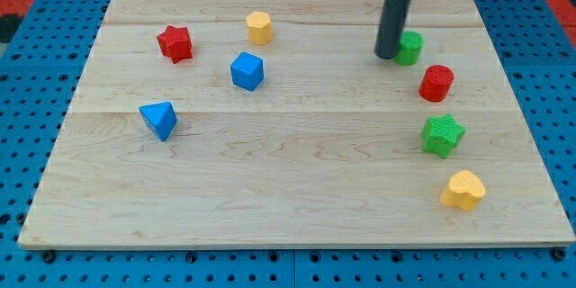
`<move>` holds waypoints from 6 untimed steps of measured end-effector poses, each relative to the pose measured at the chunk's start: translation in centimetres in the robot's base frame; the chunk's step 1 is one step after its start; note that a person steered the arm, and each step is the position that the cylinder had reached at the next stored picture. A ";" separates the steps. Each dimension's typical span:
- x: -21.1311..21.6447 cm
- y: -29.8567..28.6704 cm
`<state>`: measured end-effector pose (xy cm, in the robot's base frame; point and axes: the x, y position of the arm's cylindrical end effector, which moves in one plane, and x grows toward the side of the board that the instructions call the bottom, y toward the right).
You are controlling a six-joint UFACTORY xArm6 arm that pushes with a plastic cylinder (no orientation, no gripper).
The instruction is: Slide the green circle closer to the red circle
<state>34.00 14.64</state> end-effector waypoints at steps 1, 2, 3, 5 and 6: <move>0.0 0.8; -1.2 -0.6; -2.0 0.8; -4.8 2.8; -5.3 6.3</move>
